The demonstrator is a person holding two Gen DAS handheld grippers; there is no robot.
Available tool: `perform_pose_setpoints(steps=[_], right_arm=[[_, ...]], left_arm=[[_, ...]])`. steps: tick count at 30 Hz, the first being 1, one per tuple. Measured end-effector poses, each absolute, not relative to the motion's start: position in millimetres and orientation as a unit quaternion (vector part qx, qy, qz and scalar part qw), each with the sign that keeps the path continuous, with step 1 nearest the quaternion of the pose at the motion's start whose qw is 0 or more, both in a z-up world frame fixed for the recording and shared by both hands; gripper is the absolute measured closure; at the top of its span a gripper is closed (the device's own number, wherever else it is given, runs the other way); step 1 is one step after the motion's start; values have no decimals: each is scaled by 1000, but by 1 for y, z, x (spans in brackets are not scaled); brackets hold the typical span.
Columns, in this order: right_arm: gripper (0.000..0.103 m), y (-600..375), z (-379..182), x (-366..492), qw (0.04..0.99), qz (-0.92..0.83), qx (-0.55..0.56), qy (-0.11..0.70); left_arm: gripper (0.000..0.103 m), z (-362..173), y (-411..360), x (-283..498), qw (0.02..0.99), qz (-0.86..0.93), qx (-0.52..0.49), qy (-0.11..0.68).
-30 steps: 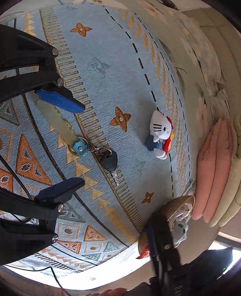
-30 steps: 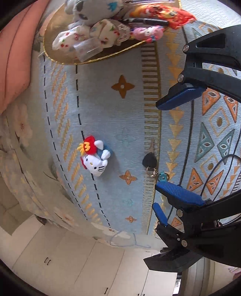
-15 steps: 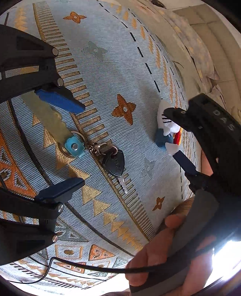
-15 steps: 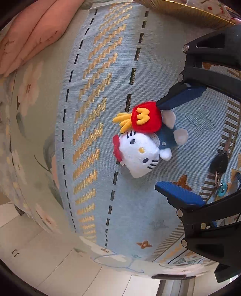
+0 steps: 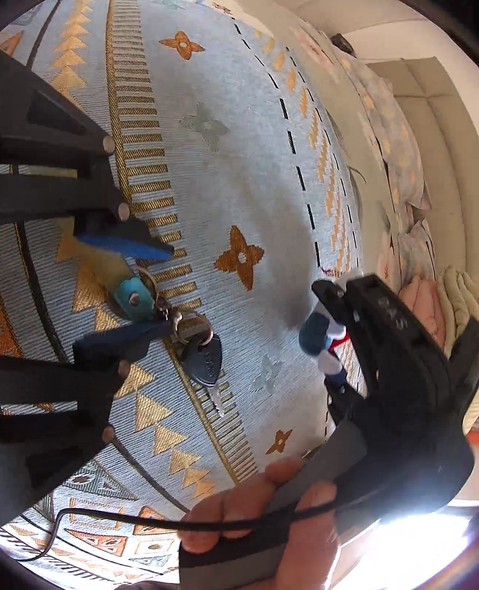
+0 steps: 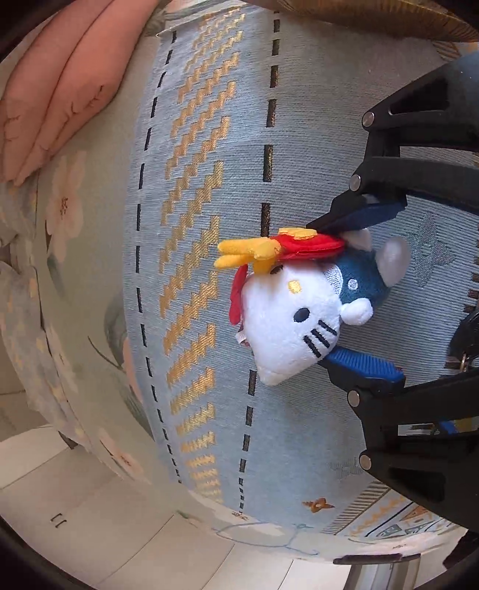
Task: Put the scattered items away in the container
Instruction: 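Grasp the green-tag key keychain with the left tool while the right grasps Hello Kitty, then carry the keychain and Hello Kitty plush over the gold bowl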
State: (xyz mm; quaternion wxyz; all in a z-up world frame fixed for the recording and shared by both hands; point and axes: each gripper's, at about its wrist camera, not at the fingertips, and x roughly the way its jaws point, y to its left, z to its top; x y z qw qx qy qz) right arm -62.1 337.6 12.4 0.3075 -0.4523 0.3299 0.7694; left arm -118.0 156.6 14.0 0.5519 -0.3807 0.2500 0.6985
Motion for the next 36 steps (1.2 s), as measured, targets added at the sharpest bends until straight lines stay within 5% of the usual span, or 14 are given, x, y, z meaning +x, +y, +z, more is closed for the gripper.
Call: perform_pose_setpoints(steps=[13, 16, 18, 26, 27, 29, 36], right_arm=[[45, 290, 73, 29, 326, 764, -419, 366], [45, 276, 86, 55, 329, 761, -414, 375], [45, 266, 97, 72, 338, 760, -408, 377], [45, 237, 119, 128, 366, 745, -395, 395], [44, 235, 119, 134, 370, 741, -393, 398], [44, 232, 115, 146, 373, 735, -389, 412], [44, 224, 85, 166, 375, 702, -387, 465]], left_arm=[[80, 47, 128, -95, 570, 679, -411, 212], [85, 67, 124, -86, 580, 678, -403, 204], [101, 83, 122, -78, 587, 678, -392, 205], [99, 128, 124, -50, 596, 688, -343, 232], [95, 124, 123, -54, 588, 691, -348, 234], [27, 106, 124, -64, 561, 685, -397, 242], [24, 56, 127, -56, 531, 697, -425, 230]])
